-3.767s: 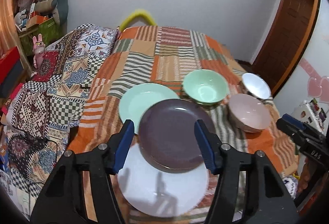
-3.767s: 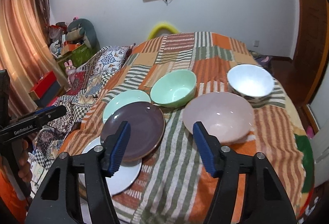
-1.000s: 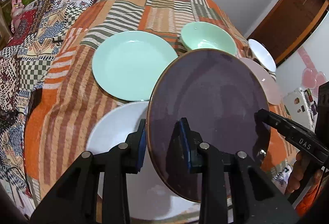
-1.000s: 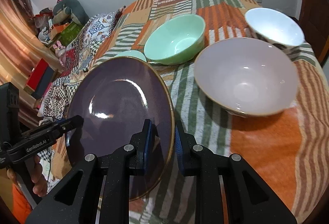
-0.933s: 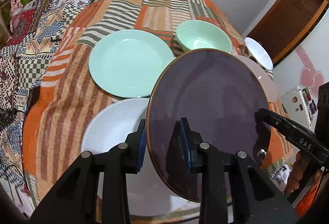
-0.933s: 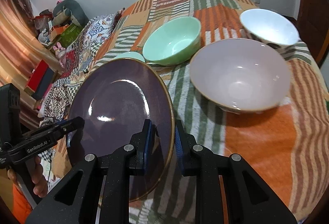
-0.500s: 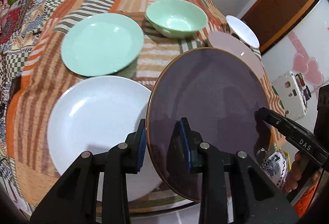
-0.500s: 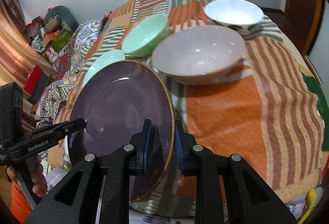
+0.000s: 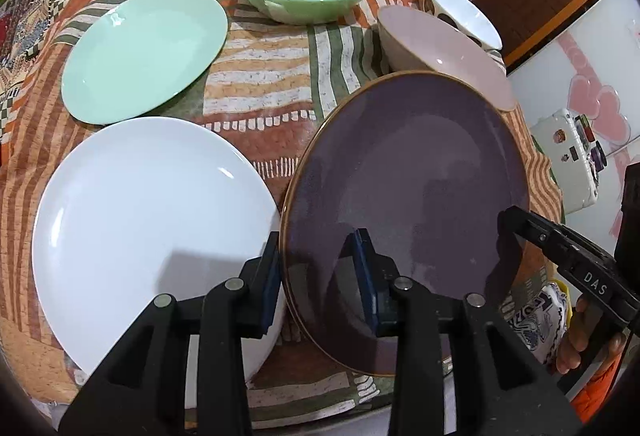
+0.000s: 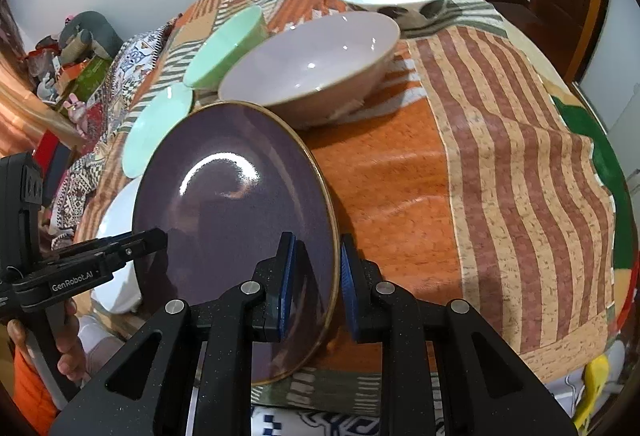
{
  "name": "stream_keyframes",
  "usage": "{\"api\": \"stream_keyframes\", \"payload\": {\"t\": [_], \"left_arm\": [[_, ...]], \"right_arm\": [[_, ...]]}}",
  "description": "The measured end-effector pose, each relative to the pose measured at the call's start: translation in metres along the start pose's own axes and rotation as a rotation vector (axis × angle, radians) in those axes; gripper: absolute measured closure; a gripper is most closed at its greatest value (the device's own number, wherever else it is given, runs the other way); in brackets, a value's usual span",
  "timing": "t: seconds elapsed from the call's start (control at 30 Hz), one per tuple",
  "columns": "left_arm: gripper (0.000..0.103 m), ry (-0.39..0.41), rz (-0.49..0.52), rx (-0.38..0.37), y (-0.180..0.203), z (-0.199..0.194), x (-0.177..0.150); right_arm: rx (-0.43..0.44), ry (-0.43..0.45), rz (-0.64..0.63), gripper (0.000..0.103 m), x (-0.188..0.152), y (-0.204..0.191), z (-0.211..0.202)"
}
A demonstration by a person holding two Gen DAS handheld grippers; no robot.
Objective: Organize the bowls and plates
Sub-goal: 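Lift the purple plate with both tools and carry it beside the white plate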
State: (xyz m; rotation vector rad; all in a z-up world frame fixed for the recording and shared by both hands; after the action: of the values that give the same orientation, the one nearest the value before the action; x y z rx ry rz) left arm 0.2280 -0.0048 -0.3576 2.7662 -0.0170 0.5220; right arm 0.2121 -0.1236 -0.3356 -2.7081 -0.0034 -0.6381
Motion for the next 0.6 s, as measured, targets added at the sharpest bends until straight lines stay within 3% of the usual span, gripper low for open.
{"api": "stream_keyframes", "payload": {"t": [0.4, 0.6], "left_arm": [[0.068, -0.043, -0.037, 0.005, -0.012, 0.013, -0.014], [0.068, -0.028, -0.030, 0.018, -0.007, 0.017, -0.007]], "right_arm": [[0.005, -0.027, -0.001, 0.083, -0.010, -0.001, 0.010], [0.007, -0.026, 0.019, 0.083, -0.006, 0.003, 0.011]]}}
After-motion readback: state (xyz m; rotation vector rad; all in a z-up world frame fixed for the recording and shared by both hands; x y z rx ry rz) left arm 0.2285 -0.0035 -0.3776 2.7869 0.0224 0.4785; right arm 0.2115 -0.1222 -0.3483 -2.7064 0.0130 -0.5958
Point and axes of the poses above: each gripper's, at about its wrist camera, not at the fingertips, and z roughly the way its jaws point, y to its right, x to its top, the point moved 10 cm from there along z, roughly the way its jaws point, and after that the axes turned 5 degrees about z, right-handed, at the moved point
